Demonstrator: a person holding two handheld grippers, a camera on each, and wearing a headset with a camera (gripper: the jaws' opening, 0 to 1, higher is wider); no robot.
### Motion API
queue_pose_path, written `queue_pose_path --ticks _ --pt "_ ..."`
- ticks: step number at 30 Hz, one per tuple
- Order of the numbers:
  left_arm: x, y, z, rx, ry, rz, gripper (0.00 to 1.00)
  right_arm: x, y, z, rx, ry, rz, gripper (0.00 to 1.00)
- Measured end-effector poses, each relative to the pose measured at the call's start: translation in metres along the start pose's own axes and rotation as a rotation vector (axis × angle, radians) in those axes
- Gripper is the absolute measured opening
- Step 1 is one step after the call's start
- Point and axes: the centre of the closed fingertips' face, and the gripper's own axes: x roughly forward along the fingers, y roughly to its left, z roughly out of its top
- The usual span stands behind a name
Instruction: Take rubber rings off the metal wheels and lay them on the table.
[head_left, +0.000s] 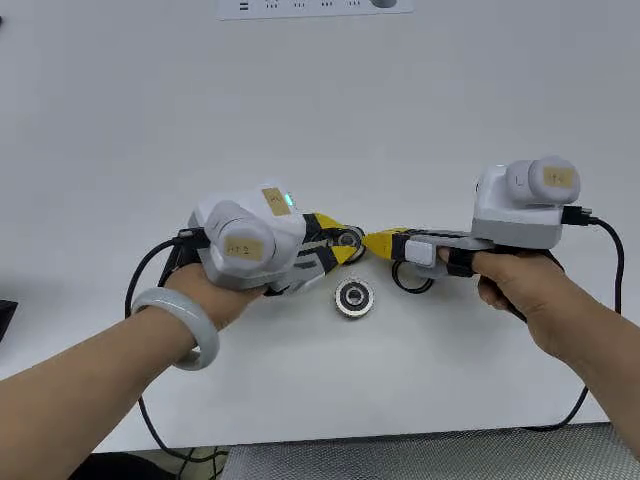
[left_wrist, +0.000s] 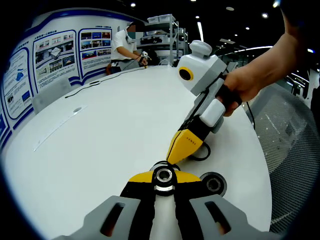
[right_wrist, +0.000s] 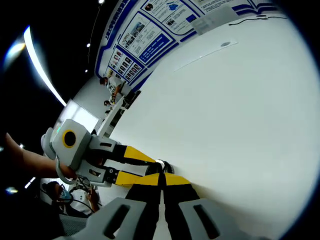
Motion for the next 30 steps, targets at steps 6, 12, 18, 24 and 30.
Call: queue_pose_path --ticks 6,12,18,24,30 --pt "0.0001 0.0002 -0.0001 0.000 0.000 0.000 0.13 0.0002 -0.0018 0.0018 -0.016 -0.002 -0.011 0.05" --pt "0.0000 0.0003 -0.0001 0.000 0.000 0.000 0.13 0.0016 -0.0026 0.0008 0.001 0.005 -0.002 0.05" --pt "-0.0001 0.0002 0.0000 0.000 0.000 0.001 0.13 0.0016 -0.0028 0.0000 0.013 0.009 -0.003 0.05" --pt "0.0001 0.0001 0.0001 0.000 -0.002 0.001 0.13 -0.0002 -0.0034 0.0005 0.027 0.007 -0.004 0.02" --pt "-0.0001 -0.0004 0.0005 0.000 -0.001 0.001 0.13 0.0001 0.0008 0.0014 0.054 0.002 0.010 0.02"
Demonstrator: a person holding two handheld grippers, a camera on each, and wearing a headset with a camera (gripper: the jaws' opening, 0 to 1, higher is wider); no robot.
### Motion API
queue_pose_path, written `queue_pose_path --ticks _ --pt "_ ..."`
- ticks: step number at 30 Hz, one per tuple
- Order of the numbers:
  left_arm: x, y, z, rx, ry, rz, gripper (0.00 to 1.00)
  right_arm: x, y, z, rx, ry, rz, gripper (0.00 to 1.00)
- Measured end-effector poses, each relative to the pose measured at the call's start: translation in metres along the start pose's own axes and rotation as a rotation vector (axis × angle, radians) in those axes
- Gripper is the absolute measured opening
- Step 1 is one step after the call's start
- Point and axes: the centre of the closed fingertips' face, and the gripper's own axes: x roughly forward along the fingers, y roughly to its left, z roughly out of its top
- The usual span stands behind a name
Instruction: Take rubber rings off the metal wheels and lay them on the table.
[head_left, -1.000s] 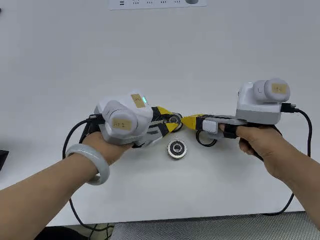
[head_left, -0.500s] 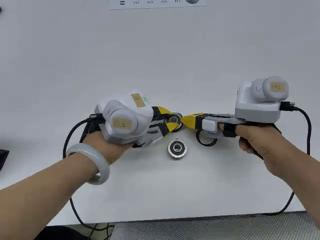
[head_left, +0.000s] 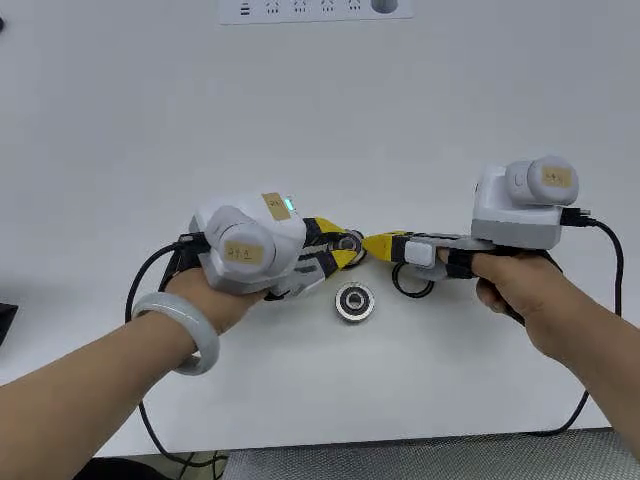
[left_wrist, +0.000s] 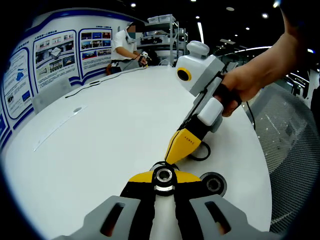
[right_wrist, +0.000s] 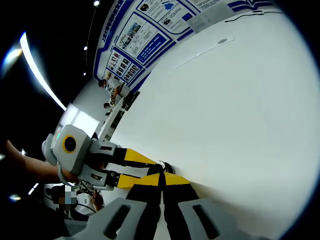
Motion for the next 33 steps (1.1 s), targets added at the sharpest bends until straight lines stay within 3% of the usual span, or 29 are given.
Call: queue_pose_path --ticks 15,18,20,22,33 --pt "0.000 0.000 0.001 0.003 0.000 -0.001 0.13 0.002 0.012 0.002 0.010 -0.005 0.030 0.01" --pt "0.000 0.000 0.000 0.003 -0.001 -0.001 0.13 0.004 0.017 0.003 0.014 -0.009 0.050 0.01" --pt "0.000 0.000 0.001 0.004 -0.001 -0.001 0.13 0.004 0.026 0.010 0.039 -0.043 0.088 0.01" --pt "0.000 0.000 0.000 0.004 -0.001 -0.002 0.13 0.004 0.022 0.010 0.017 -0.029 0.065 0.01" --pt "0.000 -0.001 0.001 0.034 -0.005 -0.009 0.15 0.002 0.008 0.007 0.049 -0.025 0.019 0.02"
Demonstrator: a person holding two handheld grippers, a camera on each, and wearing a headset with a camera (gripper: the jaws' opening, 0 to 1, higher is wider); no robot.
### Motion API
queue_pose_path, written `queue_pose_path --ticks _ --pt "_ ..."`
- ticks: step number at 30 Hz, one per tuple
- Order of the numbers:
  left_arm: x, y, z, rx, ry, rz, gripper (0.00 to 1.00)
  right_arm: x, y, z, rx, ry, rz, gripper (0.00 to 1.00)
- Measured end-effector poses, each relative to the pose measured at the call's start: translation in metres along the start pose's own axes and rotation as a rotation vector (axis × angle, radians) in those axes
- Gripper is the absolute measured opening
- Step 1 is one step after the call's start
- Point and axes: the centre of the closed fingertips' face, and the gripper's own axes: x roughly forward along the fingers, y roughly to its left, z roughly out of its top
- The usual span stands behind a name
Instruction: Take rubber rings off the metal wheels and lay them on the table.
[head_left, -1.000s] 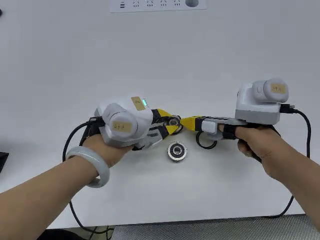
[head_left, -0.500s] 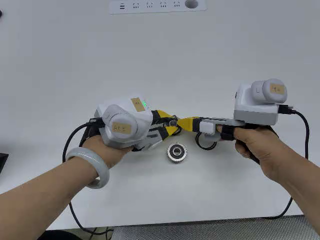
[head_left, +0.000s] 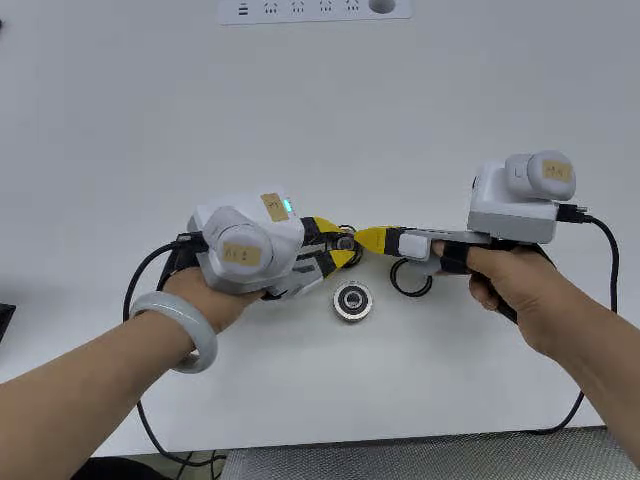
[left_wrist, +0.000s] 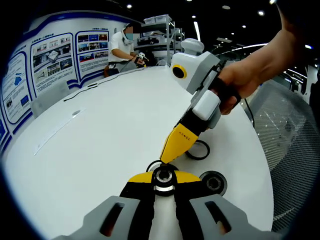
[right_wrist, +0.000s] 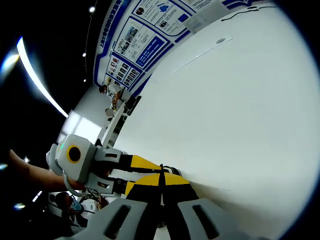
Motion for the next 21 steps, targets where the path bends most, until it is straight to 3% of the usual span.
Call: queue_pose_path --ticks 10,21 --pt "-0.006 0.000 0.003 -0.001 -0.035 0.000 0.25 0.002 -0.003 -0.001 0.001 0.005 -0.015 0.02" --pt "-0.014 0.006 -0.006 -0.015 -0.030 0.021 0.38 -0.001 -0.001 -0.001 0.006 0.001 -0.007 0.02"
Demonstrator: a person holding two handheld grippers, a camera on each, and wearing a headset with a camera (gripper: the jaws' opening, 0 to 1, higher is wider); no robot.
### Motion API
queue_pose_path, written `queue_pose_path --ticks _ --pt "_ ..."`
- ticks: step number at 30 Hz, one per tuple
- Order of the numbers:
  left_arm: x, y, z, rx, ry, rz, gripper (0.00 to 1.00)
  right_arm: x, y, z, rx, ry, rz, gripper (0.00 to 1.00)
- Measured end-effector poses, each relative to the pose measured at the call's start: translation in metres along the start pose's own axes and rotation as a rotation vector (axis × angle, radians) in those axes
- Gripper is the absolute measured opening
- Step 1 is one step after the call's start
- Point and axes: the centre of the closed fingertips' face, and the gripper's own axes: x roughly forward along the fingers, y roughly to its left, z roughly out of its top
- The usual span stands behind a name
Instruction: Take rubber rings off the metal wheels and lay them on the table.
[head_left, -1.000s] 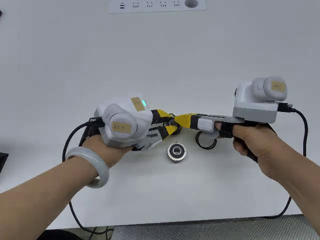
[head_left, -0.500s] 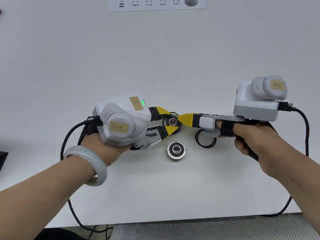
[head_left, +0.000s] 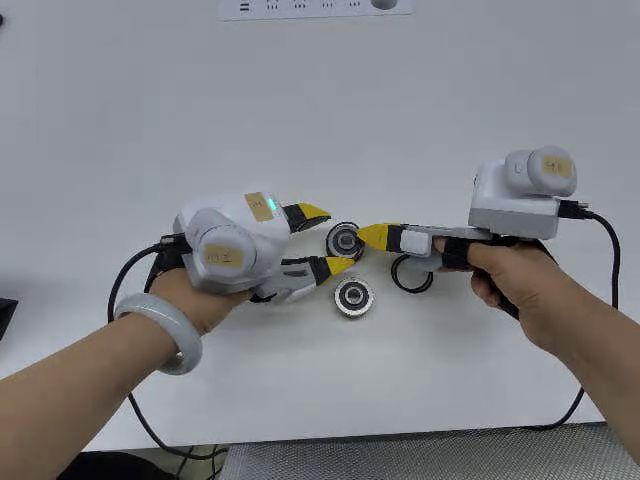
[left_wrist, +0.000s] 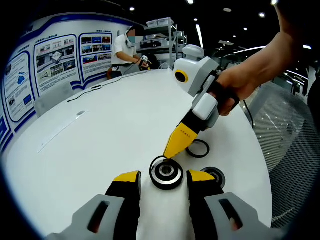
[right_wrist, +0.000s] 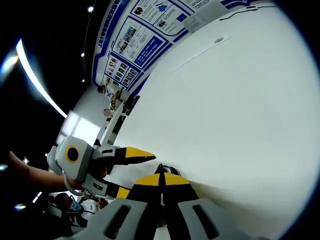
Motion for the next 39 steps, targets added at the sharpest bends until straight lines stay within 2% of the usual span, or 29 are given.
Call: queue_pose_path --ticks 8,15,23,32,39 --pt "-0.010 0.003 -0.005 -0.025 -0.010 0.011 0.44 -0.002 0.006 0.001 0.003 -0.007 0.013 0.02" --pt "-0.016 0.005 -0.009 -0.043 -0.002 0.026 0.47 -0.004 0.015 0.001 0.009 -0.019 0.035 0.02" --pt "-0.019 0.005 -0.008 -0.052 -0.005 0.033 0.49 -0.018 0.019 0.004 0.020 -0.052 0.040 0.02" --pt "-0.021 0.006 -0.008 -0.058 -0.004 0.039 0.50 -0.044 0.010 0.003 0.057 -0.103 0.015 0.02" --pt "-0.022 0.007 -0.010 -0.059 -0.001 0.043 0.50 -0.062 -0.002 -0.008 0.091 -0.117 -0.022 0.02"
